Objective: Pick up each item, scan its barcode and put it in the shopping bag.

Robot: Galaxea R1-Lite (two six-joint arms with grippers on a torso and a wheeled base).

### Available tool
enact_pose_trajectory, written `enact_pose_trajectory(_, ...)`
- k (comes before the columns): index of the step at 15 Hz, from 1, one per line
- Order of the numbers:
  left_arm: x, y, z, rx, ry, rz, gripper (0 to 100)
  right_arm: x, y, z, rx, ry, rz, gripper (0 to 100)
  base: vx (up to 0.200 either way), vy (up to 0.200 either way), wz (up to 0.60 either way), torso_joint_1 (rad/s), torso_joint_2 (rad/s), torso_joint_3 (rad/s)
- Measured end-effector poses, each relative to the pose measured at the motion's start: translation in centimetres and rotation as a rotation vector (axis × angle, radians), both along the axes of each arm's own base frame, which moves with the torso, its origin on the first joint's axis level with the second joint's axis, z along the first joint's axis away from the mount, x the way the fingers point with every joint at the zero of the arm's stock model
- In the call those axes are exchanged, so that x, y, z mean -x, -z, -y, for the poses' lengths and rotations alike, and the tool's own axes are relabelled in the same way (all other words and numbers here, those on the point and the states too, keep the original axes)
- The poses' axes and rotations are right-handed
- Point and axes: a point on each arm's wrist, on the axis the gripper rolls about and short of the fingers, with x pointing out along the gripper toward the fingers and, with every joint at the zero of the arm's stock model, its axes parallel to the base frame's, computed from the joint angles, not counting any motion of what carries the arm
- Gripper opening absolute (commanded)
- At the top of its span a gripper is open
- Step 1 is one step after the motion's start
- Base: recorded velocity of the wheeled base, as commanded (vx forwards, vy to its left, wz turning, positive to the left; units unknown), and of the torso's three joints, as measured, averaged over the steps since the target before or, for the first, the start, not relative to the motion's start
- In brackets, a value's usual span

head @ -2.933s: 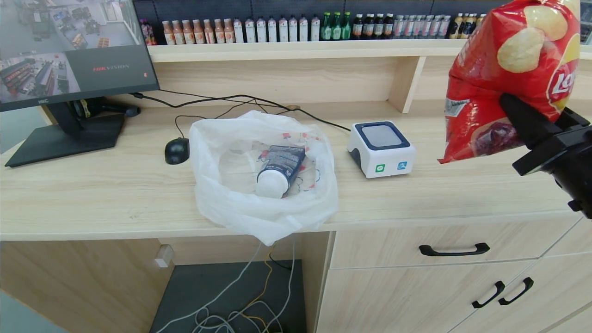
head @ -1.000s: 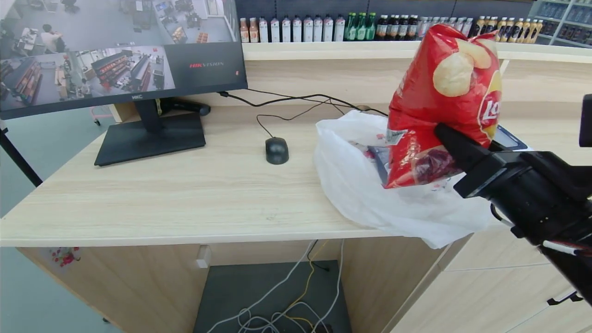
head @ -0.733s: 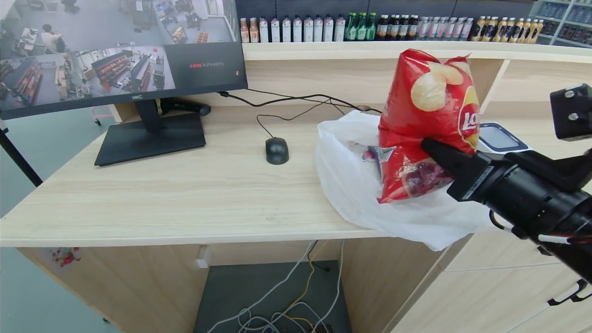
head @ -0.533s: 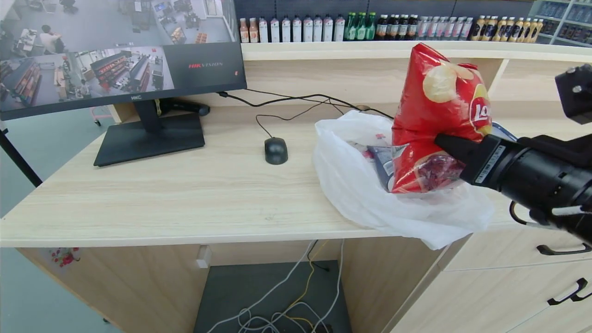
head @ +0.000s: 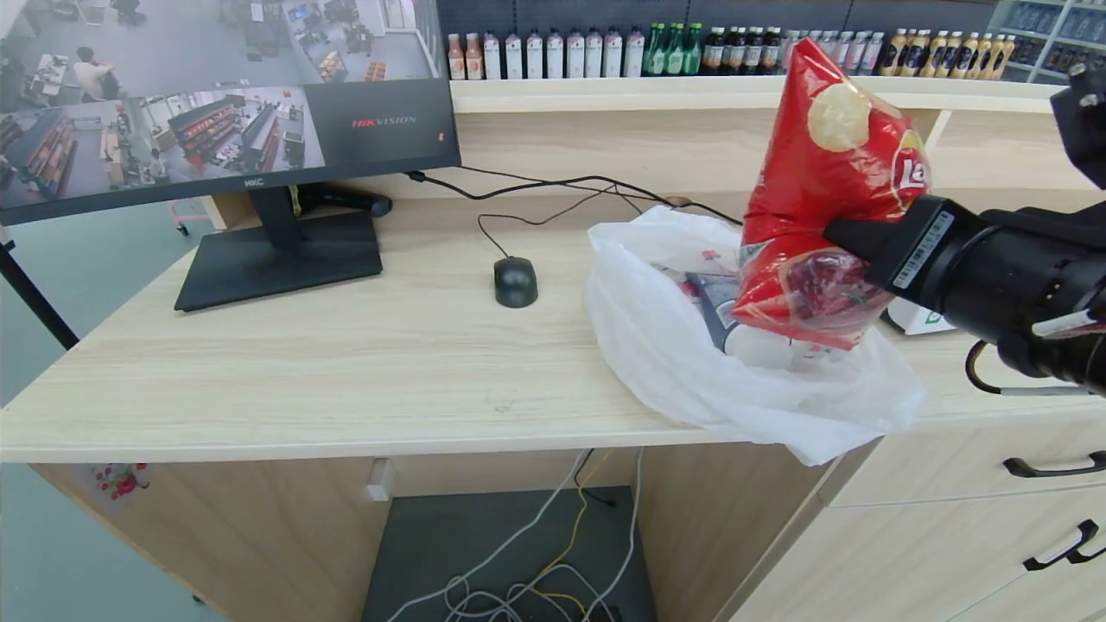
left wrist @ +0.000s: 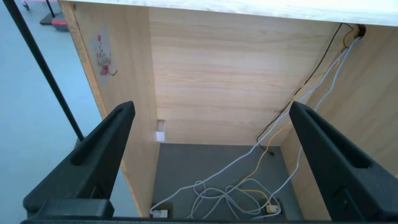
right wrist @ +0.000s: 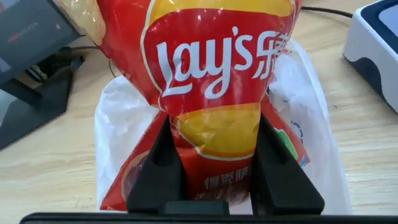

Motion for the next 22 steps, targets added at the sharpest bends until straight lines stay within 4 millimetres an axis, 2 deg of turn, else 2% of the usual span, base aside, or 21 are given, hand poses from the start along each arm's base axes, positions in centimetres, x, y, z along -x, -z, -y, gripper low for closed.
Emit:
enact_pose_trajectory(5, 0.0, 0.0, 0.0, 0.000, 0.000, 0.000, 100, -0.1, 1.8, -2.9, -0.008, 0.011, -0.055, 0, 0.000, 0.000, 0.00, 0.000, 0.00, 0.000)
enact_pose_trajectory(7, 0.0, 0.0, 0.0, 0.000, 0.000, 0.000, 100, -0.1, 2.5, -3.4, 0.005, 0.006, -0.075, 0, 0.000, 0.000, 0.00, 0.000, 0.00, 0.000)
enact_pose_trajectory(13, 0.0, 0.0, 0.0, 0.000, 0.000, 0.000, 100, -0.6, 2.8, -3.5, 0.022, 0.015, -0.086, 0, 0.000, 0.000, 0.00, 0.000, 0.00, 0.000)
enact_pose_trajectory(18, 0.0, 0.0, 0.0, 0.000, 0.000, 0.000, 100, -2.1, 2.2, -2.3, 0.002, 0.091, -0.069, 0, 0.000, 0.000, 0.00, 0.000, 0.00, 0.000)
enact_pose_trajectory(22, 0.0, 0.0, 0.0, 0.000, 0.000, 0.000, 100, -2.2, 2.6, -2.0, 0.023, 0.123, -0.073, 0, 0.000, 0.000, 0.00, 0.000, 0.00, 0.000)
